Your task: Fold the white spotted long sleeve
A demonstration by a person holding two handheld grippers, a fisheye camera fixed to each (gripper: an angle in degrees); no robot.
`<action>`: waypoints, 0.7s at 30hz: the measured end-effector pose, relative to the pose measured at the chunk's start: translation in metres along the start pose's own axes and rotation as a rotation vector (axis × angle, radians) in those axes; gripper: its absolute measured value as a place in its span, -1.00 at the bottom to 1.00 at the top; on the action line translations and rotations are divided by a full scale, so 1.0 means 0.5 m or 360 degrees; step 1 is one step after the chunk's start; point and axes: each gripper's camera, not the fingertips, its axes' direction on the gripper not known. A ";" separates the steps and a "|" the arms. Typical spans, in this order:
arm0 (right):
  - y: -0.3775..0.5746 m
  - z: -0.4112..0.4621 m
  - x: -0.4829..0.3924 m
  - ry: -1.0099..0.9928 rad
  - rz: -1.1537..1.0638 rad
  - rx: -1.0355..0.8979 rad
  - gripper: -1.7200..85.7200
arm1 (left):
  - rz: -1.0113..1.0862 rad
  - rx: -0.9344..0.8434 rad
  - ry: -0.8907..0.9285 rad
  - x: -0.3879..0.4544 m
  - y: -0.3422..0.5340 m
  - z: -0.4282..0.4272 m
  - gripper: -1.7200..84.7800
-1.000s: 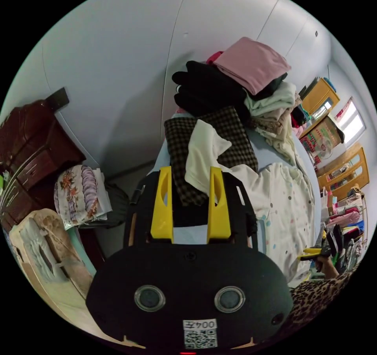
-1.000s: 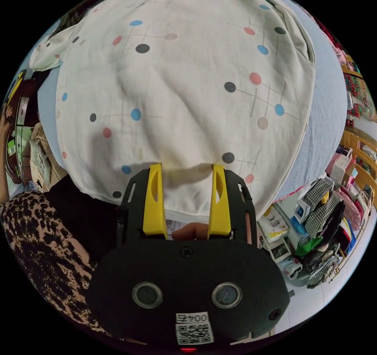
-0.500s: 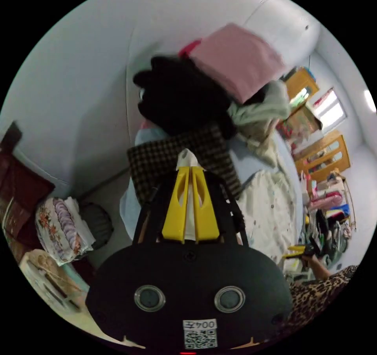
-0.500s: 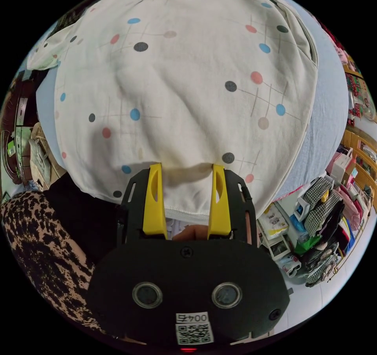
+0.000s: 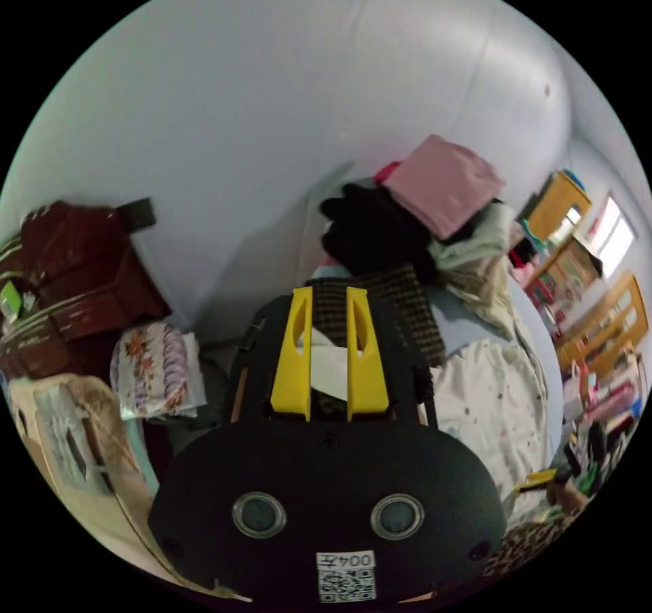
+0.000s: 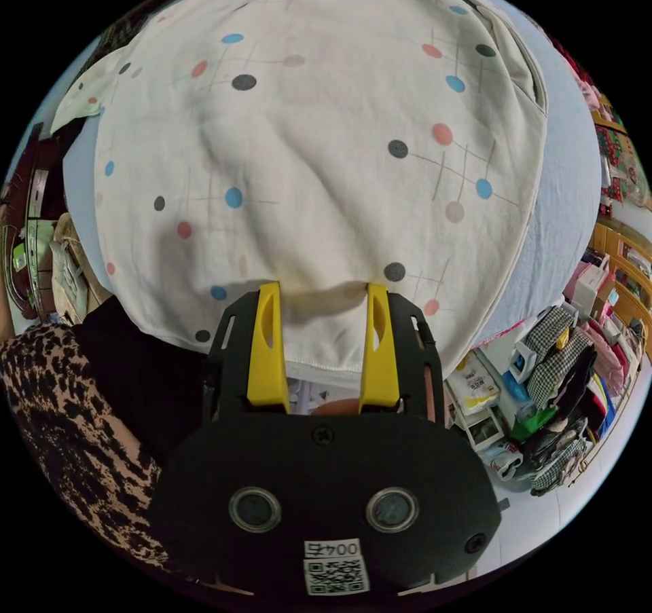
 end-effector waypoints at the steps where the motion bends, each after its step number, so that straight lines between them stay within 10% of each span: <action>1: 0.006 -0.003 0.005 -0.0018 -0.0008 0.0013 -0.58 | 0.0076 -0.0043 0.0067 0.042 0.008 0.015 -0.77; 9: 0.060 -0.177 0.186 -0.0279 0.0133 0.0575 -0.64 | 0.0898 -0.0695 0.0556 0.645 0.235 0.295 -0.68; 21: -0.277 -0.385 0.483 -0.0126 -0.0038 0.0938 -0.68 | 0.0928 -0.0654 0.0211 0.880 0.351 0.435 -0.74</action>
